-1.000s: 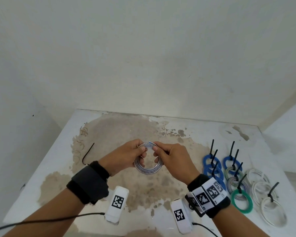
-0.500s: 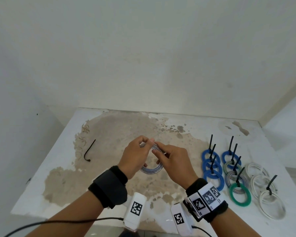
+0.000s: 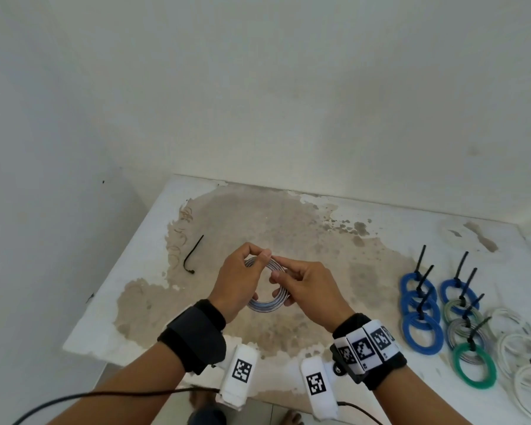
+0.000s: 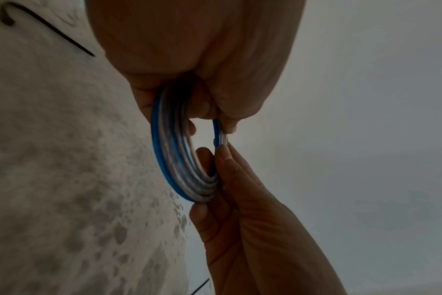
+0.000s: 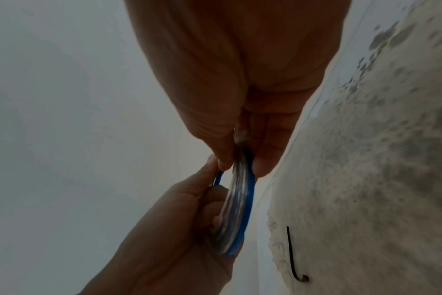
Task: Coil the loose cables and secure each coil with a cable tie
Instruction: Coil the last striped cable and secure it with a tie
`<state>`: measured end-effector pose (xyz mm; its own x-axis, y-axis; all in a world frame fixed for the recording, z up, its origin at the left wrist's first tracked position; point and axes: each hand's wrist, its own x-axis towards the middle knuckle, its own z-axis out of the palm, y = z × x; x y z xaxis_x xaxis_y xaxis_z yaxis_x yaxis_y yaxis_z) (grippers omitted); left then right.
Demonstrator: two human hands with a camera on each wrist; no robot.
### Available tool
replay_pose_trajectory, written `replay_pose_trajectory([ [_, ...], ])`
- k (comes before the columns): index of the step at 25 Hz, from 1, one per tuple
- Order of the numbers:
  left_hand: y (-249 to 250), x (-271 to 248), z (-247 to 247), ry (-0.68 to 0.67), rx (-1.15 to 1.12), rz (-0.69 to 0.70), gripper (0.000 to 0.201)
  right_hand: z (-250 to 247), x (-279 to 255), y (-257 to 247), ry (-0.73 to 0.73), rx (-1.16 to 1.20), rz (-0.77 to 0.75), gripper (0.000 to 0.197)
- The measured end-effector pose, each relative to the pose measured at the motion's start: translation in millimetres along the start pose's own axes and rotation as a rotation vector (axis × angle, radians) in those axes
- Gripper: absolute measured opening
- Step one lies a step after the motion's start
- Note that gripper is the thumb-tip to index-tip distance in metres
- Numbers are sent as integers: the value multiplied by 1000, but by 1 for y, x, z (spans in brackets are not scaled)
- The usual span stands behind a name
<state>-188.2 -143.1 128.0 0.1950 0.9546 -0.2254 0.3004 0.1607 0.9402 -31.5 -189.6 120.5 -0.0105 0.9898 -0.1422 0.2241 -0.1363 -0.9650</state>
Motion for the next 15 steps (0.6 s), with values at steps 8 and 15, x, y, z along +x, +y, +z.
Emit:
replay_pose_trajectory([
  [8,-66,53,-120,47,-195,-205,27,118,92,-8,-138,-49,161,31],
  [15,-127,117,-225,132,-253,-349,27,213,217,41,-34,-252,513,27],
])
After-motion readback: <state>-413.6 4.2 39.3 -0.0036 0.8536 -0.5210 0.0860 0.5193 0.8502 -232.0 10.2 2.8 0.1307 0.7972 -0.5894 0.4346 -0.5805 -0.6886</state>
